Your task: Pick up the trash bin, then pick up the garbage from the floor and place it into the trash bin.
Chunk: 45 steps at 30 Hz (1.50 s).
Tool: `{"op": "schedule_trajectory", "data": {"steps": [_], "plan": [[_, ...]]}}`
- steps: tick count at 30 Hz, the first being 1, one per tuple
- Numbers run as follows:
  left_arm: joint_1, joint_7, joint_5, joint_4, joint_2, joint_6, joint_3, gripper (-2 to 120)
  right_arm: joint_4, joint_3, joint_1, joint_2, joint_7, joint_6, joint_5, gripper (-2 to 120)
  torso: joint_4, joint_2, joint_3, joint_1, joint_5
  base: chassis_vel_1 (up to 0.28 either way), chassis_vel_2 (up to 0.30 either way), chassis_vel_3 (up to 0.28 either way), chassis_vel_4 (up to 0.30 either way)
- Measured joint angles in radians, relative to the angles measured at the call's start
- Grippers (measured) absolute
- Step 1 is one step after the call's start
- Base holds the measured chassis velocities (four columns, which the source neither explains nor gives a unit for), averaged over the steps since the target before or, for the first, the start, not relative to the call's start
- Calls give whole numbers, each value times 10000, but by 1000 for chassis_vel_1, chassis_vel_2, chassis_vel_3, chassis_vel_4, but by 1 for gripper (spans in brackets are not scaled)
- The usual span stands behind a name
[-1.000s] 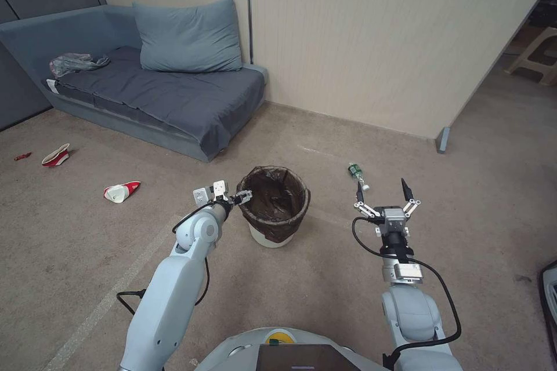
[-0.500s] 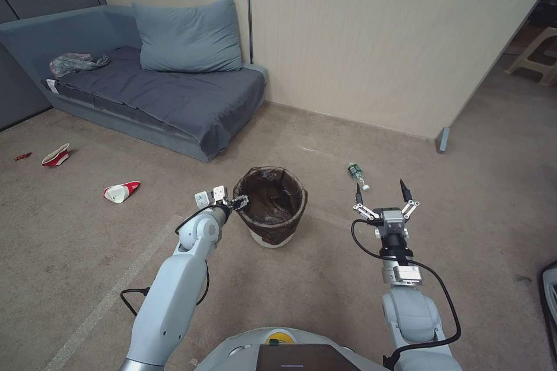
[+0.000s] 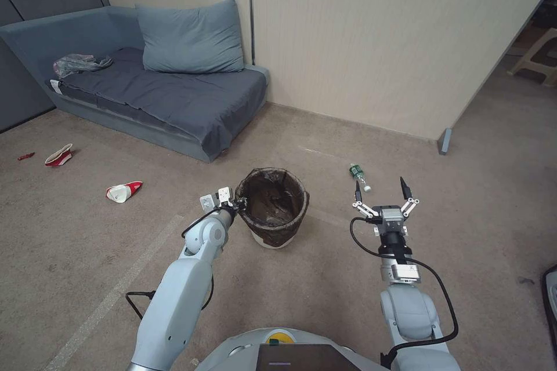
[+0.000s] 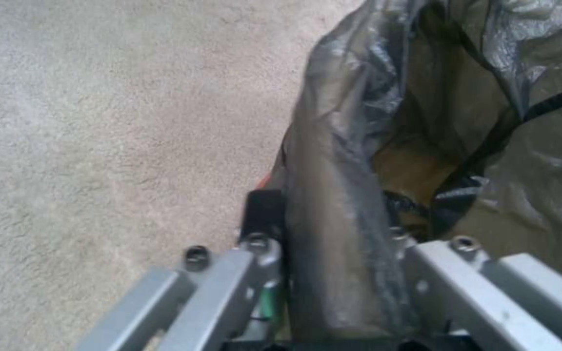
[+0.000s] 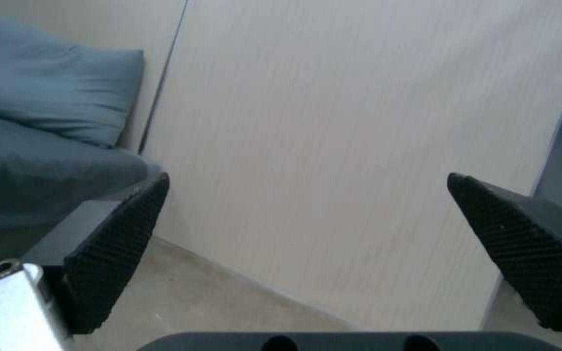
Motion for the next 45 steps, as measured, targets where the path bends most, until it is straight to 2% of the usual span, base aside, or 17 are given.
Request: {"op": "schedule_trajectory", "data": {"steps": [3,12,22,27,29,30,32,35,36,38,41,45], "plan": [[36,-31,20,0,-10,0,0,3,-40,13,25,-25,121,54,-371,100,1,0,1,0,0,0,0,0,0],[145,-45,50,-47,-20,-2,-9,3,-234,-61,198,-13,209,523,292,100,0,-1,2,0,-3,0,0,0,0],[368,-70,215,-421,-54,-73,-224,3,-282,-73,224,-4,143,606,293,100,-4,-4,9,1,-12,0,0,0,0],[826,72,770,-1326,-91,-267,-428,2,-348,-110,201,14,26,650,274,100,-14,-7,13,3,-23,0,0,0,0],[1116,255,1191,-1945,-52,-440,-545,2,-372,-132,217,15,15,667,275,100,-10,-7,10,3,-8,0,0,0,0],[1116,255,1191,-1945,-52,-440,-545,2,-372,-132,217,15,15,667,275,100,-10,-7,10,3,-8,0,0,0,0],[1522,448,1637,-2692,-13,-616,-600,2,-378,-150,237,29,12,674,278,100,-7,-7,7,3,-7,0,0,0,0],[1807,573,1980,-3127,13,-726,-601,2,-379,-157,241,45,13,675,289,100,-7,-7,7,3,-8,0,0,0,0],[2135,735,2440,-3569,25,-943,-620,2,-381,-157,241,56,24,675,330,100,-7,-6,6,3,-5,0,0,0,0],[2237,782,2587,-3697,22,-1022,-632,2,-382,-157,241,57,25,676,351,100,-7,-6,6,2,-5,0,0,0,0],[2853,1296,3644,-4351,-102,-1697,-737,2,-394,-126,237,63,19,676,530,100,-5,-6,4,3,-6,0,0,0,0],[3319,1624,4339,-4768,-269,-2248,-840,2,-410,-81,238,86,-7,672,841,100,-2,-5,4,2,-4,0,0,0,0]]}}
